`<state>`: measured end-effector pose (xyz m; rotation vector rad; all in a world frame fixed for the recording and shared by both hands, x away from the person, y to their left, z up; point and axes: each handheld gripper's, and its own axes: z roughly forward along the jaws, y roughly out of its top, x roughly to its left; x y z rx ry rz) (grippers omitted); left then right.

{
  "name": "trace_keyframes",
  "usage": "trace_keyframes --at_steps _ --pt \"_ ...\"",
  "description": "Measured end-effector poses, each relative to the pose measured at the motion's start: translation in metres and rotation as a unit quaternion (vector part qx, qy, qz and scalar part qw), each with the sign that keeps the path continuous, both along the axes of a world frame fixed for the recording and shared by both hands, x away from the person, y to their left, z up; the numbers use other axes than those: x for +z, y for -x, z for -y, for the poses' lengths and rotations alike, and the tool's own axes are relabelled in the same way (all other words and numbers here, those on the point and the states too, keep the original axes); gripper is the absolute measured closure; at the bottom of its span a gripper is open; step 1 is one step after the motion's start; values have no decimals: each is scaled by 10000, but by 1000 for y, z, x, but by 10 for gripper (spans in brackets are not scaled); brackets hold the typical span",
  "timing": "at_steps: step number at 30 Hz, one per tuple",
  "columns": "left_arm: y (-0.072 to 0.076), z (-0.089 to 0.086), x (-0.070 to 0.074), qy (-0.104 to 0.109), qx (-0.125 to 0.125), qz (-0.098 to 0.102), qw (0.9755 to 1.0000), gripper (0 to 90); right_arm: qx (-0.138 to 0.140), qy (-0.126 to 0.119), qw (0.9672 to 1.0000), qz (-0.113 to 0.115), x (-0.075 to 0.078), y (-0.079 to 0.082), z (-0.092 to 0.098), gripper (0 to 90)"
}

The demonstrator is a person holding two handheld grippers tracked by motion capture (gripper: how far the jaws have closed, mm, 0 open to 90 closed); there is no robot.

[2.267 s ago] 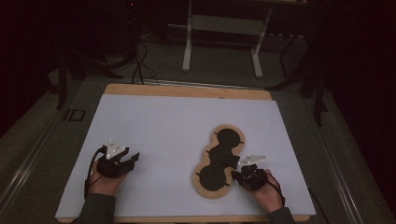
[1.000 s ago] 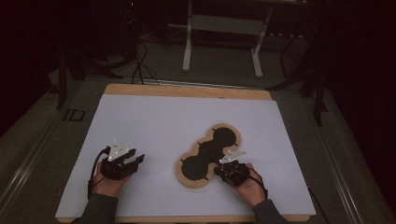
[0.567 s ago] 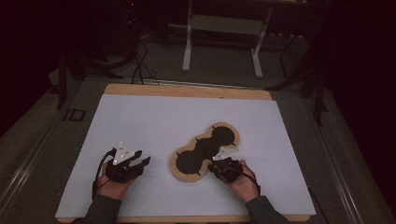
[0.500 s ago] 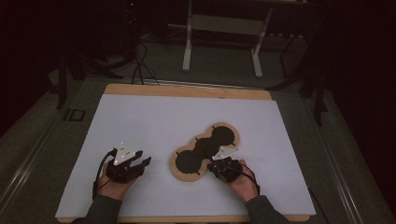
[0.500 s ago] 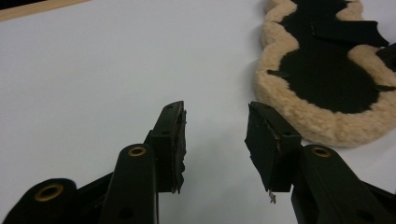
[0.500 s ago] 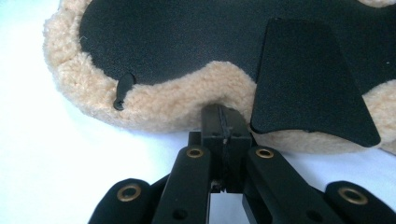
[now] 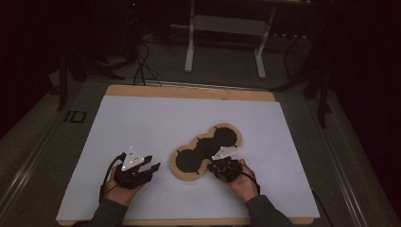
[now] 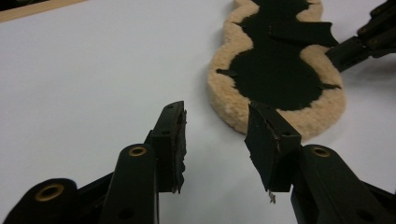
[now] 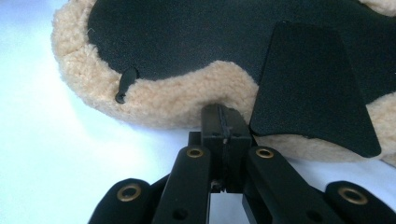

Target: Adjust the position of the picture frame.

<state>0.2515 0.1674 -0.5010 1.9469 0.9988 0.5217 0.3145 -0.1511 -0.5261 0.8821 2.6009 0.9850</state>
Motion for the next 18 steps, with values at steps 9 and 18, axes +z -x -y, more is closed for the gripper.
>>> trace_keyframes --at_steps 9,18 --pt "1 11 -2 -31 -163 -42 9999 589 -90 -55 9999 7 -1 -4 -8 900" --pt "4 29 -5 -80 -417 -73 9991 597 -125 -47 9999 4 -1 -7 -12 900"
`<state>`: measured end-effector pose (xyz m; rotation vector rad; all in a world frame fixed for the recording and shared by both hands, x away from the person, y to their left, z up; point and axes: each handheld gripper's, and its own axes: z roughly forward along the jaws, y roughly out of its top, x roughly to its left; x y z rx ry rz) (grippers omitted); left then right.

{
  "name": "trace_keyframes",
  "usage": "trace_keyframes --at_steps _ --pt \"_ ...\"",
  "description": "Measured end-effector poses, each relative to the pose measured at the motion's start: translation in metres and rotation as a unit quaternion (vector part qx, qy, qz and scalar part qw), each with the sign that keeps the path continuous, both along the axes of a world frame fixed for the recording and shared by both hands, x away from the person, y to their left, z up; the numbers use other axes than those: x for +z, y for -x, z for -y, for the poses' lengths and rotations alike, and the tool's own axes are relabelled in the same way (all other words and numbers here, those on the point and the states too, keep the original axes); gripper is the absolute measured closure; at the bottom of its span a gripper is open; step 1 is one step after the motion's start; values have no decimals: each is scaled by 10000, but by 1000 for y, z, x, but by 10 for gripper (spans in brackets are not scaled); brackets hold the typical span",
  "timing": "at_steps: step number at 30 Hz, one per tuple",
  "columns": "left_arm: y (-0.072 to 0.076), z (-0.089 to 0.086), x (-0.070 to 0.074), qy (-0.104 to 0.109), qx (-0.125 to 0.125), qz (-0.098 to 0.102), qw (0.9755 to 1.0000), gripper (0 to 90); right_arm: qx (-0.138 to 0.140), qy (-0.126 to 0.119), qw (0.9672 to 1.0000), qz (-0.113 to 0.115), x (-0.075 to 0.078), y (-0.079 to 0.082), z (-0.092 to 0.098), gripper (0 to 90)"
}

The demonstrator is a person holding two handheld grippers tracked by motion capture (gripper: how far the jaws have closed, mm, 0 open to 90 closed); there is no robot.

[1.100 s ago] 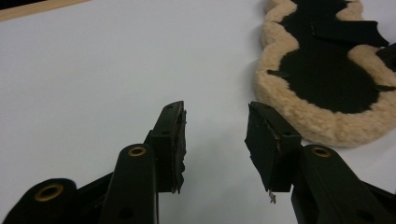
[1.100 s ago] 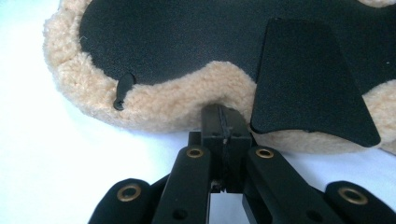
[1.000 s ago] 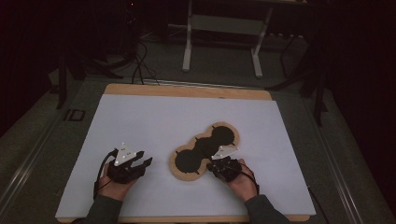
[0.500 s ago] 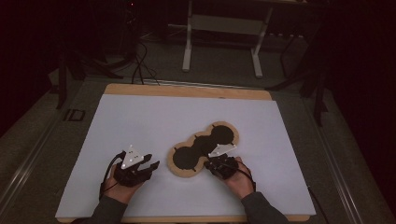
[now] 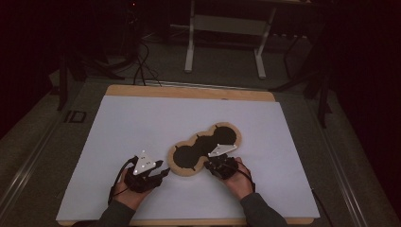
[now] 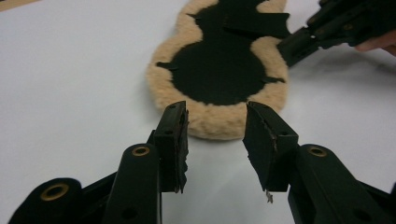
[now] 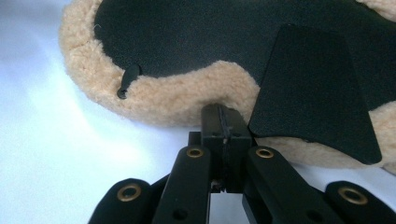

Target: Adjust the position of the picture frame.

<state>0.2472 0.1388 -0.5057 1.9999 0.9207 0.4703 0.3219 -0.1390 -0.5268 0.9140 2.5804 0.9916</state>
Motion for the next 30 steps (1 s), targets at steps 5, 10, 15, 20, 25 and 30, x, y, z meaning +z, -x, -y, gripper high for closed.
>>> trace_keyframes --at_steps 5,10,15,20,25,30 --pt "1 7 -1 -40 -125 -23 9999 607 -9 25 10000 -3 0 -2 -3 900" --pt "2 11 -2 -1 -189 -50 9998 615 -15 17 10000 -28 1 -5 -5 900" --pt "3 16 -4 -38 -264 -57 9996 615 -40 -29 10000 -59 0 -7 -7 900" --pt "3 19 -5 -97 -298 -72 9995 622 -48 -29 10000 -77 0 -9 -9 900" --pt "3 25 -8 -206 -382 -64 9990 638 19 -16 9999 -103 1 -10 -8 898" --pt "4 31 -10 -271 -463 -66 9985 650 114 4 9999 -66 5 -6 -3 877"
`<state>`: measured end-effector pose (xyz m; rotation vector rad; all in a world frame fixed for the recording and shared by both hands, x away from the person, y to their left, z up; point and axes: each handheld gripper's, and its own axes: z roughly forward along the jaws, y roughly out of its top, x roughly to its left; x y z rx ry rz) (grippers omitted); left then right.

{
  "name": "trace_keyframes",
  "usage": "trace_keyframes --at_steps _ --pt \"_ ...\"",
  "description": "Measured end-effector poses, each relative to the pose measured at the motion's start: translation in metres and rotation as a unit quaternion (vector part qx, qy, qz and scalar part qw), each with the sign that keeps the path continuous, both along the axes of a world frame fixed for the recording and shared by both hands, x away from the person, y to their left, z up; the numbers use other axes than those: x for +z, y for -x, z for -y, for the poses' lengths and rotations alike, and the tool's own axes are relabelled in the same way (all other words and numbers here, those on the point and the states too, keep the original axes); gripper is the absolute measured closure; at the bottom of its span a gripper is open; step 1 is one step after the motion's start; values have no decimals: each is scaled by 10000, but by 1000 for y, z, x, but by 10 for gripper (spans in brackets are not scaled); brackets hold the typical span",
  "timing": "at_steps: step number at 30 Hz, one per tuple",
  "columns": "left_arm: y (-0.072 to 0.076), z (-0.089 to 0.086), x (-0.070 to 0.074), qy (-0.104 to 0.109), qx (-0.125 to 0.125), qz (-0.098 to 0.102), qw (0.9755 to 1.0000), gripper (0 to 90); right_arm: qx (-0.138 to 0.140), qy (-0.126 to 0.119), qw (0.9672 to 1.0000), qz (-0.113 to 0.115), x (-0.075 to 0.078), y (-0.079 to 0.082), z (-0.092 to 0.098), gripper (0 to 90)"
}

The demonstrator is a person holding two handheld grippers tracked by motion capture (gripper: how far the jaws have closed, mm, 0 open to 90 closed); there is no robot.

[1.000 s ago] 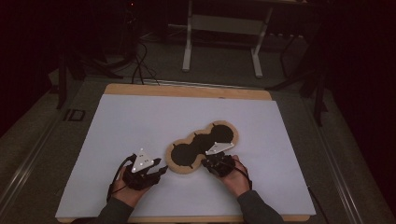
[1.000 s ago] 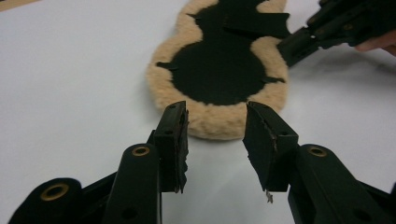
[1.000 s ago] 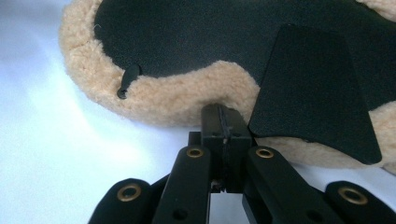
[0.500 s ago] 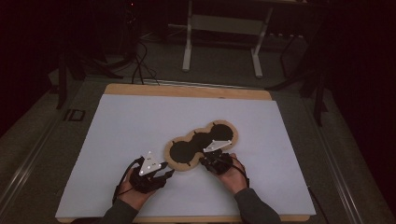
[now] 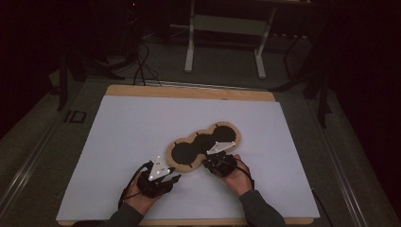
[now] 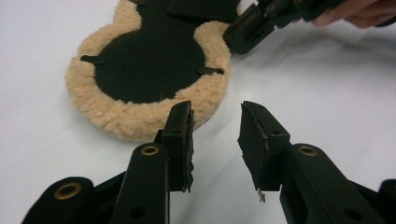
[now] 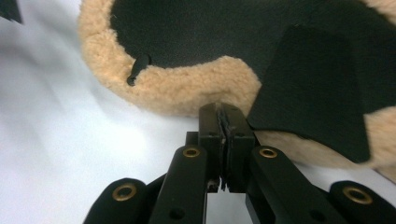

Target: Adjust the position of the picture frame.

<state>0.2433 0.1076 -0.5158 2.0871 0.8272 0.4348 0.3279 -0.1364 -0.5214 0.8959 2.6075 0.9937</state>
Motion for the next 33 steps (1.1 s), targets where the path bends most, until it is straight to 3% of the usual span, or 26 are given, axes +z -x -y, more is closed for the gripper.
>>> trace_keyframes --at_steps 6,9,13,20,22,24,31,32,33 --pt "0 7 -3 -94 -85 -30 9999 652 -18 -239 9997 79 10 2 13 874" --pt "0 13 -7 -207 -147 -45 9997 652 -257 -409 9986 216 18 -5 27 873" --pt "-1 16 -9 -252 -170 -59 9995 652 -571 -381 9970 355 21 -14 37 871" --pt "-2 18 -11 -306 -194 -92 9993 652 -1061 -432 9927 388 19 -29 54 870" --pt "-2 19 -12 -319 -200 -92 9992 652 -1209 -466 9908 393 19 -33 59 864" --pt "-3 20 -13 -342 -194 -91 9992 652 -1494 -511 9866 423 19 -39 68 844" --pt "-5 20 -15 -370 -161 -116 9991 650 -2081 -417 9756 563 19 -54 81 727" --pt "-5 20 -15 -370 -161 -116 9991 650 -2081 -417 9756 563 19 -54 81 727" --pt "-5 22 -16 -351 -155 -128 9992 651 -2242 -440 9721 531 20 -59 83 694"
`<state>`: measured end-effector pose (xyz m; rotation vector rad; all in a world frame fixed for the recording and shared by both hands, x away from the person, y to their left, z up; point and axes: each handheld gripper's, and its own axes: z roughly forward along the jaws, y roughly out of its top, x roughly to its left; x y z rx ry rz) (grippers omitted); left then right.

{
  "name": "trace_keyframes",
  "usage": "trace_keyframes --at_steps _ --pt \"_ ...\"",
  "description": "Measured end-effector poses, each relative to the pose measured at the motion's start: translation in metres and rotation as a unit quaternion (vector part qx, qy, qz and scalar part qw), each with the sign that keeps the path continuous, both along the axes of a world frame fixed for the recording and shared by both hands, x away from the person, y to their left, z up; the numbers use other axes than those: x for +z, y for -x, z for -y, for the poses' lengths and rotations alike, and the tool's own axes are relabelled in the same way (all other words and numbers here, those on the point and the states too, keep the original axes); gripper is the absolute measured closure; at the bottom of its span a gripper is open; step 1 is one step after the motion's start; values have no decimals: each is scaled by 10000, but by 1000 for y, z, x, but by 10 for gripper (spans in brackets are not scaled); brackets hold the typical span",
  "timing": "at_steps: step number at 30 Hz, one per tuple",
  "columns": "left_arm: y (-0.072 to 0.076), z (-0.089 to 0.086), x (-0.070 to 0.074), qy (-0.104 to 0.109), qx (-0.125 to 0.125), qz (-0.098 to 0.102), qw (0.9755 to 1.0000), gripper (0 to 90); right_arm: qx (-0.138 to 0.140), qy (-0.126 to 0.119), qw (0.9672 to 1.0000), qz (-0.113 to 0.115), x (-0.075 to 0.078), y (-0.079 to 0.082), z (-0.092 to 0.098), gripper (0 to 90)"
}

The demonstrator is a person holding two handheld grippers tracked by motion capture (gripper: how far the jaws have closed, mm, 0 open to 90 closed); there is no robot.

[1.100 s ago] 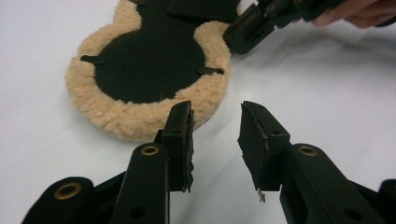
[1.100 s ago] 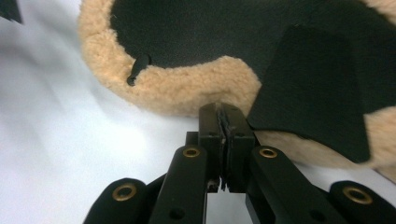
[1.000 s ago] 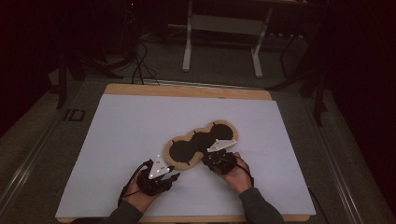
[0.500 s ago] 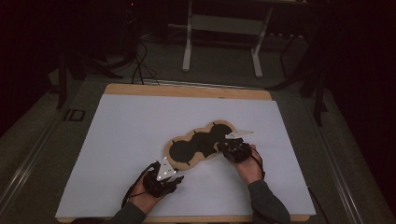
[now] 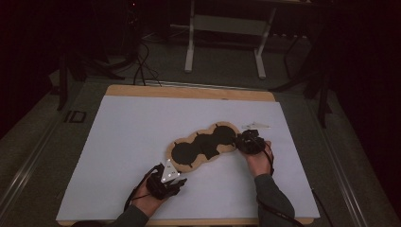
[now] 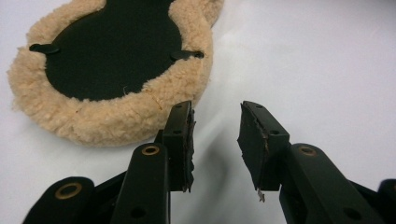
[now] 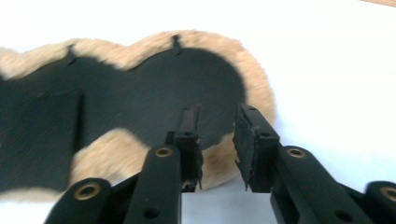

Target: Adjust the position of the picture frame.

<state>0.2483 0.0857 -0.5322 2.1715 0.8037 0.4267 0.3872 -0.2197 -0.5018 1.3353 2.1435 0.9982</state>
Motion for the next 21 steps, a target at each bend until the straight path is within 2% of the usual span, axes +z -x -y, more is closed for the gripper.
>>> trace_keyframes --at_steps 1,3,4,7,13,17,19,21 --pt "0 0 0 0 0 0 10000 651 0 0 10000 0 0 0 0 694" --pt "-1 2 -2 -133 26 1 9999 650 -160 -103 9998 -83 0 -7 2 650" --pt "-2 3 -3 -226 113 22 9997 651 -192 -97 9997 -93 0 -9 2 639" --pt "-5 3 -6 -327 224 -30 9992 653 -235 -68 9996 -155 -1 -13 0 625" --pt "-8 1 -6 -276 295 -82 9991 658 -383 20 9988 -307 -7 -22 0 619" --pt "-9 0 -6 -300 311 -59 9990 677 -475 -111 9981 -381 -8 -26 5 633" --pt "-10 -2 -6 -295 337 -70 9990 688 -501 -348 9970 -481 -9 -28 11 698" --pt "-11 -4 -6 -309 380 -62 9988 694 -535 -474 9958 -563 -10 -28 14 716"
